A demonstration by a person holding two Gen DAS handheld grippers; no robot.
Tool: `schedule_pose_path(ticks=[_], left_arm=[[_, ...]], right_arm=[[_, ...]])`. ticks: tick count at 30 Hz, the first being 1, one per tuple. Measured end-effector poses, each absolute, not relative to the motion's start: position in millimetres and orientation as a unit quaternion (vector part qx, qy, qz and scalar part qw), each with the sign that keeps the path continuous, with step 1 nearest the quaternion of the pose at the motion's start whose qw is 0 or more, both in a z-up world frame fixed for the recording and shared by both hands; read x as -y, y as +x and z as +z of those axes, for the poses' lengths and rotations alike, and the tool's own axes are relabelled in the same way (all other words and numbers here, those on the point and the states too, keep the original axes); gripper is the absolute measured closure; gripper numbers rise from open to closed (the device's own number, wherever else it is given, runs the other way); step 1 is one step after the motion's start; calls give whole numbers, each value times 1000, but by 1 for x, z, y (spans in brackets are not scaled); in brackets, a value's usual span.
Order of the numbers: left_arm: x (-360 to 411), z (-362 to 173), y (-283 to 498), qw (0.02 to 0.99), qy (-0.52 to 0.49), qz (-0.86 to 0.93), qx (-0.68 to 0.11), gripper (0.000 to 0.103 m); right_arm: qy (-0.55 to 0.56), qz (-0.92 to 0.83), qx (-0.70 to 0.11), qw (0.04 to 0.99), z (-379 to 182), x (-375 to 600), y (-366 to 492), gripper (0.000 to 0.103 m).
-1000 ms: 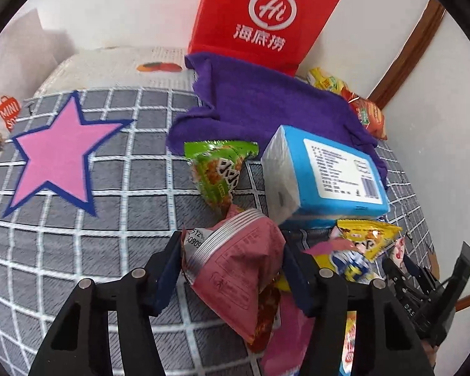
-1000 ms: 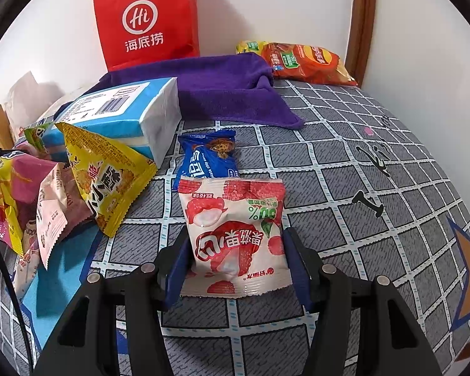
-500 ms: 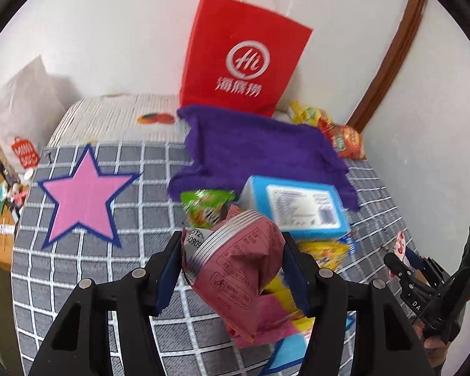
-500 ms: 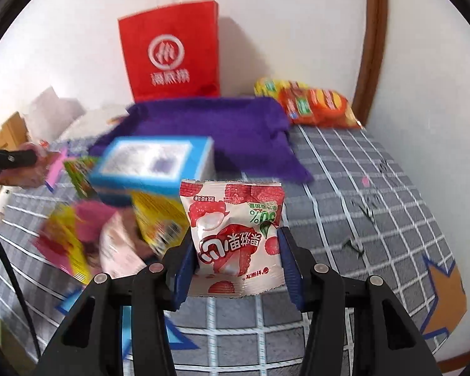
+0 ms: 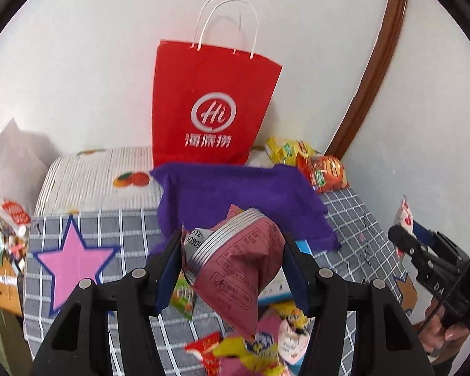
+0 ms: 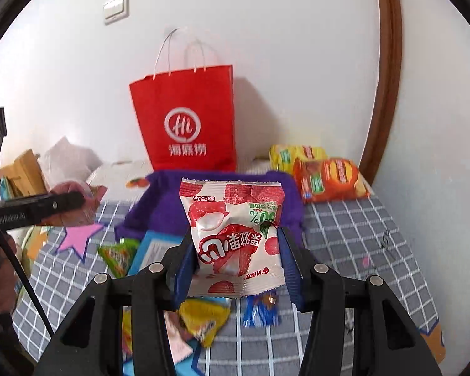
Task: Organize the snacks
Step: 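Carry the strawberry bag and pink candy with both grippers over the purple towel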
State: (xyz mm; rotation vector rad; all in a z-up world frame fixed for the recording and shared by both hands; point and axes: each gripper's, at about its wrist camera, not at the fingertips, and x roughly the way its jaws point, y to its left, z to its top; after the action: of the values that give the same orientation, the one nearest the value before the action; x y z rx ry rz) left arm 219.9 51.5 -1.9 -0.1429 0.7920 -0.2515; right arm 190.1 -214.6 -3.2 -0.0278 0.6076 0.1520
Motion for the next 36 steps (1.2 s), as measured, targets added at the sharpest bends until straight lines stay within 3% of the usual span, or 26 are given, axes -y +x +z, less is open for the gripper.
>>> schedule_pose_path(ticks=[11,26,36], left_arm=[[-49,3,289,919,-40,-105,-377,45],[-57,-61,383,900,-53,-87,-423,45],[-47,-111,433,883,-74,-98,-453,45]], right_arm=[[-19,75,-294,953,10,211,277,53],[-3,101,-330,939,-40,210,401,53],[-68,102,-404,906,-85,213,442,53]])
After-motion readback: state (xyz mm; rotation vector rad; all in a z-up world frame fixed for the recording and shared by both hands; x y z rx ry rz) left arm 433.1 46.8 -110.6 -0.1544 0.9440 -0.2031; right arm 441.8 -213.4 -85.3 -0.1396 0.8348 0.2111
